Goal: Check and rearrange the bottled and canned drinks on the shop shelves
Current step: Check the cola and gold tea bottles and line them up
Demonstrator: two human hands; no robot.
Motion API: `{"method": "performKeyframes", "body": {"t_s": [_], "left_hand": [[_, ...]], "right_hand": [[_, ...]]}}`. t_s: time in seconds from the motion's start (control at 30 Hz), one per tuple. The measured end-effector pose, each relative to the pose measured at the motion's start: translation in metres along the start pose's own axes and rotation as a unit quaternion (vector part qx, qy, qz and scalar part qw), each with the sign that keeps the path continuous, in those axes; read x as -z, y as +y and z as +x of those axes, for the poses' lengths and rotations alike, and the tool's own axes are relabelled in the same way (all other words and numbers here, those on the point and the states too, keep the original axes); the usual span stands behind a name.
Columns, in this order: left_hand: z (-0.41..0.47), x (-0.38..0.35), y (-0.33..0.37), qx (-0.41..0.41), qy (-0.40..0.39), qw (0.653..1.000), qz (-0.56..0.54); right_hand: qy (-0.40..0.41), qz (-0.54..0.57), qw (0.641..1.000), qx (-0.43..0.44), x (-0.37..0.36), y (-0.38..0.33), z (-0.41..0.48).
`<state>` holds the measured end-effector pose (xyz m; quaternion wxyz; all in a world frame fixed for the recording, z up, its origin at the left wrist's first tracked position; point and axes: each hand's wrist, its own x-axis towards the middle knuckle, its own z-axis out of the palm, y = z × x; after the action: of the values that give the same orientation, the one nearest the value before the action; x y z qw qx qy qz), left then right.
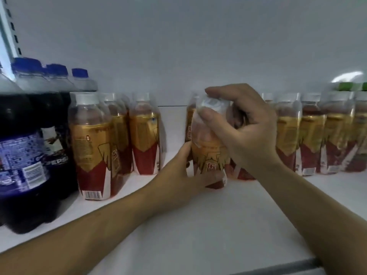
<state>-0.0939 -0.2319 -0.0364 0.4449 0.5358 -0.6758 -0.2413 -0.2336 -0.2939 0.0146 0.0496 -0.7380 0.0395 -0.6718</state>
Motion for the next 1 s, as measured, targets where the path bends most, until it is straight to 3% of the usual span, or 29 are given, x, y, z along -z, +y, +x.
{"method": "performKeyframes", "body": {"t_s": [0.07,0.23,0.3,0.4,0.47,0.6,0.77,0.87,1.0], "left_hand": [[-0.001,0.001,-0.001,-0.004,0.017,0.999,-0.033],[-0.009,0.005,0.006,0.005,0.059,0.988,-0.142],[-0.01,0.009,0.01,0.008,0.078,0.979,-0.19],[-0.014,0.016,0.013,0.01,0.066,0.966,-0.251],[-0.019,0.018,0.01,0.002,0.03,0.964,-0.264],[-0.023,0.014,0.01,0.002,0.02,0.95,-0.312],[-0.021,0.01,0.019,0.017,0.065,0.975,-0.214],[-0.022,0.011,0.019,0.03,0.087,0.962,-0.256],[-0.023,0.017,0.02,0.072,0.011,0.905,-0.42]], "right_hand": [[-0.005,0.013,1.0,-0.021,-0.001,-0.002,-0.001],[-0.031,0.085,0.981,-0.173,0.003,-0.001,0.0],[-0.102,0.151,0.941,-0.285,0.001,0.0,0.0],[-0.208,0.251,0.841,-0.431,-0.002,-0.001,0.002],[-0.234,0.279,0.822,-0.438,-0.001,-0.003,0.002],[-0.188,0.278,0.851,-0.404,0.0,-0.002,-0.001],[-0.12,0.282,0.866,-0.394,-0.004,0.003,-0.004],[-0.14,0.322,0.84,-0.415,-0.006,0.0,-0.003],[-0.14,0.421,0.773,-0.453,0.0,0.0,0.003]]}}
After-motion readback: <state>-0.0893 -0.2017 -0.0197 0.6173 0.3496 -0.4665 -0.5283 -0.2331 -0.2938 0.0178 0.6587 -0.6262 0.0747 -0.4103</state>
